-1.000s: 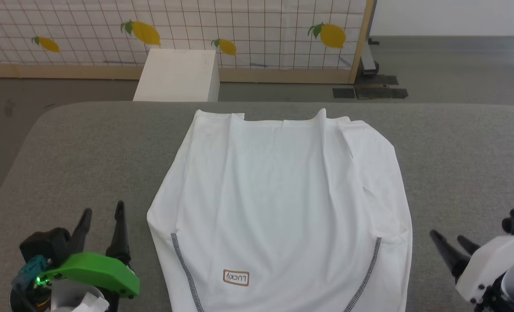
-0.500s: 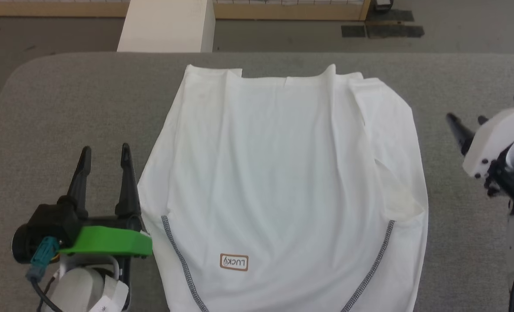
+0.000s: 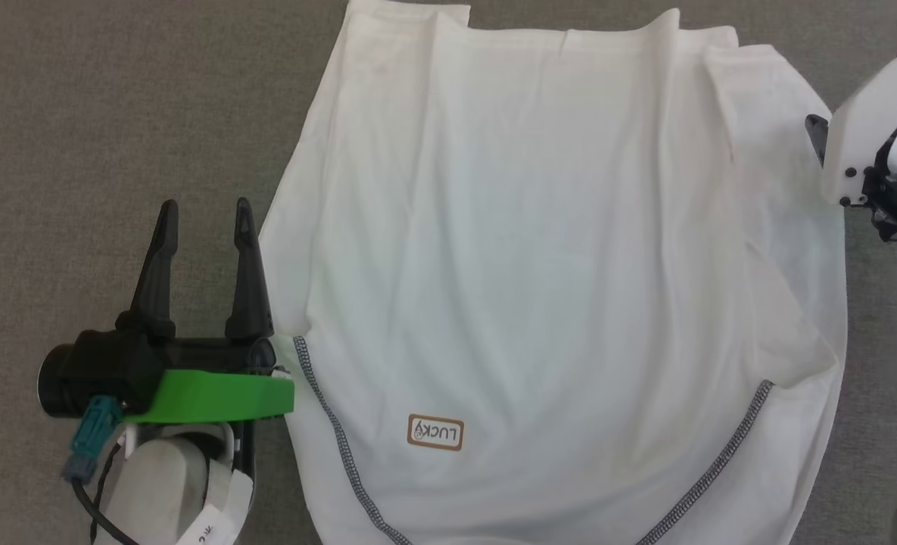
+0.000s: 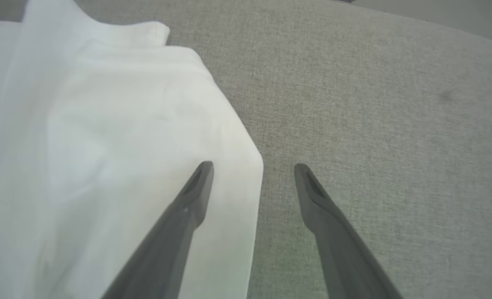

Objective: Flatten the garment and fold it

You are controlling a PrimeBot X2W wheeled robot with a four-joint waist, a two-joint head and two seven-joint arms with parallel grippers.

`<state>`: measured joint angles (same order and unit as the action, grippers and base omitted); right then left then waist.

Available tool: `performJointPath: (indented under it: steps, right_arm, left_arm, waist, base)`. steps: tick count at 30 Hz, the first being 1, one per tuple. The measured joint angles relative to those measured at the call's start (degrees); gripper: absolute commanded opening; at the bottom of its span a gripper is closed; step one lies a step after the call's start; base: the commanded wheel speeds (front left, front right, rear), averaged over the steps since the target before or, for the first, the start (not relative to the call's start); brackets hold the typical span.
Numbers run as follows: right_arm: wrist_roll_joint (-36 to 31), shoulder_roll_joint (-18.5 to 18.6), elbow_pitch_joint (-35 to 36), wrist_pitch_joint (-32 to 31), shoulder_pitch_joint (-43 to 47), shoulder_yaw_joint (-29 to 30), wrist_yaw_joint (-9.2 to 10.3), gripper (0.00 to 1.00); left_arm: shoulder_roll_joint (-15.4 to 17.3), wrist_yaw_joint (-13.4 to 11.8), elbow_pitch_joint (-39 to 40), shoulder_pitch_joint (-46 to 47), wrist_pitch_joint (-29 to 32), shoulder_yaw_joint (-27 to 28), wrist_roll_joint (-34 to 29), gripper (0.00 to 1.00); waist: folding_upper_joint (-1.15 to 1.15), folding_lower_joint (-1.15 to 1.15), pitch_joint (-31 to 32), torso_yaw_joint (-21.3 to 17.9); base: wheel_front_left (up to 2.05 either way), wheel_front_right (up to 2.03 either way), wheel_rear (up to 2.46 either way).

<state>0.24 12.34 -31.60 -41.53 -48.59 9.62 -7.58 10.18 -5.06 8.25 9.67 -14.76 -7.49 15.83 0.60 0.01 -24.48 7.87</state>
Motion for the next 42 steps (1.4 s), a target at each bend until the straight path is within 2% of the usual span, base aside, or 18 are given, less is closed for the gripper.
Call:
performJointPath:
  steps: [9, 10, 11, 12, 17, 22, 29, 35, 42]
  right_arm:
    - [-2.2, 1.2, -4.9, -2.8, -5.1, -2.4, 0.01, 1.00]
    - [-2.0, 1.1, -5.4, -3.8, -5.5, -2.3, 0.01, 0.75]
    - [-1.8, 1.1, -5.5, -4.4, -5.7, -2.3, 0.01, 0.08]
    - [-1.6, 1.0, -5.6, -4.6, -5.7, -2.2, 0.01, 0.00]
    - [0.6, 0.2, -5.8, -4.4, -5.0, 0.4, -0.01, 0.00]
    - [5.0, 0.5, -4.1, 1.4, -1.6, 4.8, -0.01, 0.00]
    - [11.5, 3.0, 4.2, 5.3, 6.2, 6.8, -0.01, 0.00]
    - [16.7, 3.6, 16.9, 2.1, 15.9, 3.5, 0.00, 0.00]
    - [23.5, 2.7, 32.6, -5.2, 24.1, -5.8, 0.00, 0.00]
  left_arm:
    - [-2.6, 2.5, -0.5, 0.2, 0.0, 1.9, -1.9, 1.00]
    - [-2.8, 2.6, -0.6, 0.1, 0.0, 2.2, -2.3, 1.00]
    - [-2.9, 2.9, -0.8, 0.1, 0.0, 2.4, -2.4, 1.00]
    - [-3.0, 3.1, -1.1, 0.1, 0.0, 2.6, -2.5, 1.00]
    - [-3.6, 4.0, -2.1, 0.1, 0.0, 3.3, -3.2, 1.00]
    - [-4.5, 5.0, -3.4, 0.0, 0.0, 3.9, -3.3, 1.00]
    - [-4.8, 5.5, -5.3, -3.0, 0.0, 5.2, -3.5, 1.00]
    - [-4.8, 5.5, -6.0, -6.6, 0.0, 6.2, -3.6, 1.00]
    - [-4.8, 5.5, -5.9, -9.6, 0.0, 7.0, -3.4, 1.00]
  waist:
    - [0.00, 0.00, -4.1, 2.5]
    - [0.00, 0.00, -4.1, 2.5]
    - [0.00, 0.00, -4.1, 2.5]
    - [0.00, 0.00, -3.9, 2.4]
    - [0.00, 0.00, -2.5, 1.6]
    - [0.00, 0.00, 0.2, 0.8]
    - [0.00, -0.01, 5.9, -0.5]
    - [0.00, -0.01, 11.4, -1.8]
    - [0.00, -0.01, 17.1, -2.9]
  base:
    - [0.00, 0.00, 0.00]
    - [0.00, 0.00, 0.00]
    - [0.00, 0.00, 0.00]
    - [0.00, 0.00, 0.00]
    - [0.00, 0.00, 0.00]
    - [0.00, 0.00, 0.00]
    - [0.00, 0.00, 0.00]
    - [0.00, 0.00, 0.00]
    - [0.00, 0.00, 0.00]
